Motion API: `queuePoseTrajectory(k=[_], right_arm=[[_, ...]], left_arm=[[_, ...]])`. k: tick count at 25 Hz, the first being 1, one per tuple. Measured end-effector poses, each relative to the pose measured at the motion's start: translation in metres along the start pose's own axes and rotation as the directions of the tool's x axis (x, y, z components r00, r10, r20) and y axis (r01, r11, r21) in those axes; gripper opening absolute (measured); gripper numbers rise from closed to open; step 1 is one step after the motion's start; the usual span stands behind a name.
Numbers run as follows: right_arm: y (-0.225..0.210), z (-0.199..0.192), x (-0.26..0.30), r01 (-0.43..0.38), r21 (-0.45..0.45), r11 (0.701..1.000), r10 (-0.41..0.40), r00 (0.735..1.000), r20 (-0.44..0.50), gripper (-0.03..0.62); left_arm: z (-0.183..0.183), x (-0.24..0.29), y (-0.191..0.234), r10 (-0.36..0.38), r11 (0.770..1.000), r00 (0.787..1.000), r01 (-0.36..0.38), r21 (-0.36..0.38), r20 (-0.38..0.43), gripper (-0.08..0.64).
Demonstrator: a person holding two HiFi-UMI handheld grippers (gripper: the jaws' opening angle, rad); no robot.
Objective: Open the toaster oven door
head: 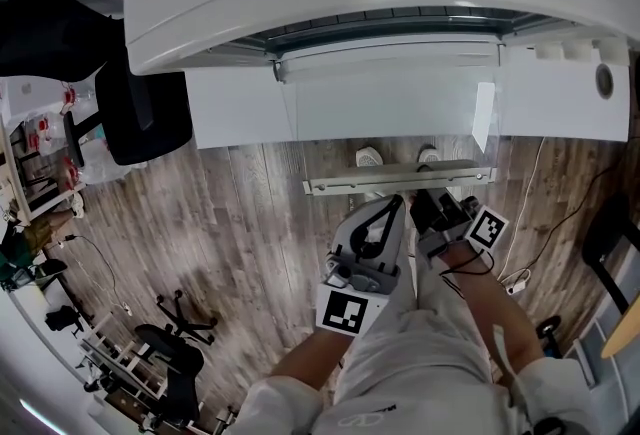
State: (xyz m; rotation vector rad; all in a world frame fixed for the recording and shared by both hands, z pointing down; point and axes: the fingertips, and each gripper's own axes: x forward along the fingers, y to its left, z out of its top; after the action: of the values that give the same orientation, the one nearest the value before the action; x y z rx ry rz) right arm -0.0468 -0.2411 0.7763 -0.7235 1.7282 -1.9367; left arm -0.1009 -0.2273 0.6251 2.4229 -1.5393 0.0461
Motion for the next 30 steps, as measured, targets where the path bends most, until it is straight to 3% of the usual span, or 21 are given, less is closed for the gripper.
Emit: queuePoseTrajectory(k=[3,7,10,15,19,22,24,28,30], right_arm=[[-0.005,-0.005,-0.009,0.024,-0.021,0.999,-0.025,0.998,-0.05,0.137],[-0.029,-0.017,-0.042,0.136,-0.001,0.991,-0.135,0.985,-0.105,0.131],[-0.027,-0.023,-0.064,0.176,-0.056,0.983,-0.182,0.972,-0.148,0.062],[0.018,-0.024,-0.076,0.129,-0.232,0.964,-0.186,0.953,-0.239,0.018],[0.062,-0.021,-0.078,0.047,-0.384,0.922,-0.169,0.942,-0.29,0.018],[0.095,-0.013,-0.087,-0.004,-0.489,0.872,-0.156,0.945,-0.287,0.018],[0.118,-0.004,-0.095,-0.028,-0.568,0.822,-0.152,0.952,-0.267,0.018],[0.171,0.017,-0.104,-0.087,-0.753,0.652,-0.12,0.969,-0.215,0.018],[0.195,0.03,-0.105,-0.095,-0.798,0.596,-0.086,0.98,-0.181,0.018]], left_arm=[[-0.004,0.0,-0.003,-0.001,1.0,1.0,0.001,0.001,-0.012,0.006],[-0.003,0.002,-0.008,0.004,1.0,1.0,-0.004,0.007,-0.018,0.006],[0.003,0.004,-0.011,0.013,1.0,1.0,-0.012,0.019,-0.017,0.006],[0.016,0.007,-0.018,0.059,0.998,0.998,-0.059,0.027,-0.014,0.006],[0.029,0.005,-0.022,0.114,0.993,0.993,-0.113,0.033,-0.011,0.006],[0.04,-0.001,-0.025,0.167,0.985,0.986,-0.167,0.037,0.01,0.006],[0.05,-0.006,-0.026,0.203,0.978,0.979,-0.204,0.042,0.031,0.006],[0.072,-0.026,-0.03,0.264,0.962,0.962,-0.267,0.053,0.065,0.006],[0.084,-0.037,-0.032,0.291,0.952,0.953,-0.297,0.07,0.09,0.006]])
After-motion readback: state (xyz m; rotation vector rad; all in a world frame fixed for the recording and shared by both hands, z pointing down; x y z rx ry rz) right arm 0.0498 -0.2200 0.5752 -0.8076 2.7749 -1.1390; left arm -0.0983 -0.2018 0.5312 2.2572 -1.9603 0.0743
